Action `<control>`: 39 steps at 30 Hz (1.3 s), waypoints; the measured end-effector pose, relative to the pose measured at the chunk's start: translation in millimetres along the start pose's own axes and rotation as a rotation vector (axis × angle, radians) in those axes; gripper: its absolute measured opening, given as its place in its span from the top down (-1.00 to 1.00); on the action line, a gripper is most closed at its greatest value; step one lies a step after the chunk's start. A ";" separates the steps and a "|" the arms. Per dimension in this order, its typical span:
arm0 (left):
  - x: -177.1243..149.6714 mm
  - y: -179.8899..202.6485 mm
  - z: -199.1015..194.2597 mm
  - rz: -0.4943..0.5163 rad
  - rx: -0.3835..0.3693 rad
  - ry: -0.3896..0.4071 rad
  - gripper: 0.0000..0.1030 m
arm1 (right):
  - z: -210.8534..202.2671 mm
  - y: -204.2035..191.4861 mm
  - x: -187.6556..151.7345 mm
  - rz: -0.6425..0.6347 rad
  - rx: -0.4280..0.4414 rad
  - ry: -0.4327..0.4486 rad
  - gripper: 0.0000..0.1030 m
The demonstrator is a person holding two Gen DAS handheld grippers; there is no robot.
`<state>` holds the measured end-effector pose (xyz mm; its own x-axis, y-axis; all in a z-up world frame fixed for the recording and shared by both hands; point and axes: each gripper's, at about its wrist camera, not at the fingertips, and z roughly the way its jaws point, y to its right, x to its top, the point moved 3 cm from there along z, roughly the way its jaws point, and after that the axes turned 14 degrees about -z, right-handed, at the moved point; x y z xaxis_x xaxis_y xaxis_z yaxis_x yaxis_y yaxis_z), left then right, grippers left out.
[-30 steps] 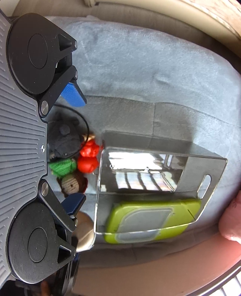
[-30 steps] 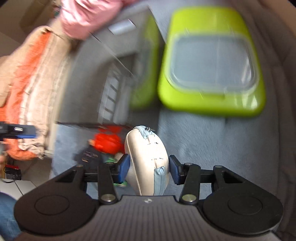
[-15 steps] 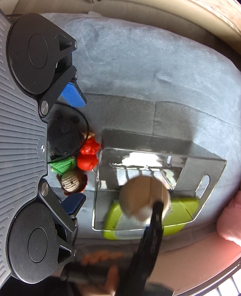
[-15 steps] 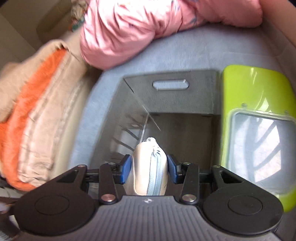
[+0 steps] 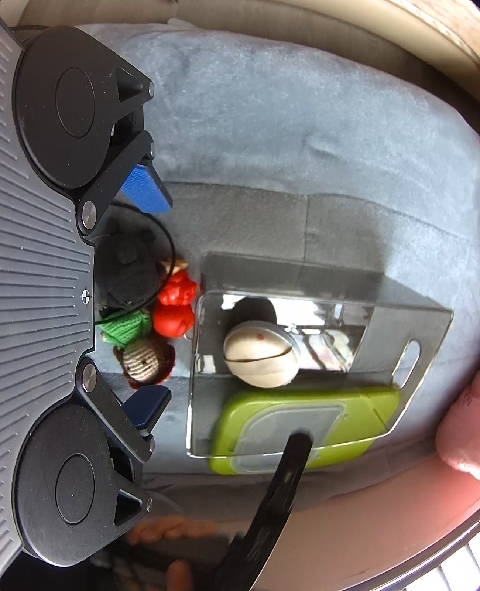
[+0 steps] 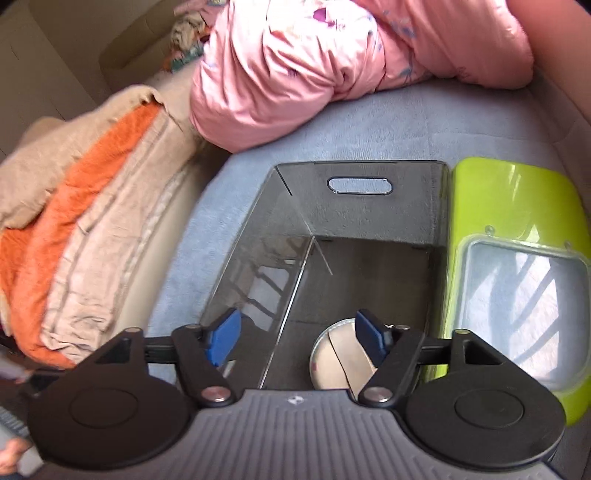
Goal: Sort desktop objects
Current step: 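Carry the cream ball into the clear bin and open the right tool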
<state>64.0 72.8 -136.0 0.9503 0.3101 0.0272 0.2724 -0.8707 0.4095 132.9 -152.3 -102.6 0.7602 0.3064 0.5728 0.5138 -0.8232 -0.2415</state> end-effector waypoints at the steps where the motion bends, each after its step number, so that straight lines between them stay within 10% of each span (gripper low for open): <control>1: -2.2 3.3 4.0 0.015 0.009 -0.002 -1.00 | -8.9 0.3 -4.3 0.005 0.000 0.010 -0.44; 10: -31.1 52.3 12.4 0.301 -0.052 0.070 -1.00 | -69.0 22.9 -70.0 0.210 0.147 0.004 -0.59; 18: -38.3 43.5 74.6 0.173 -0.023 -0.187 -1.00 | -70.0 48.6 -123.8 0.223 0.092 -0.060 -0.73; 24: -39.0 35.5 116.7 0.287 0.174 -0.156 -1.00 | -59.0 41.4 -130.5 0.188 0.160 -0.082 -0.72; 32: -31.6 23.8 117.2 0.161 0.077 -0.215 -1.00 | -38.1 19.3 -149.3 0.122 0.204 -0.187 -0.70; 39: -34.0 23.3 86.3 0.139 0.007 -0.253 -1.00 | -10.2 10.4 -158.9 0.044 0.094 -0.249 -0.15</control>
<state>51.0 9.0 -206.0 0.9857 0.0830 -0.1465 0.1370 -0.9011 0.4115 13.4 -214.4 -188.2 0.8508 0.3892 0.3530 0.5042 -0.7938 -0.3401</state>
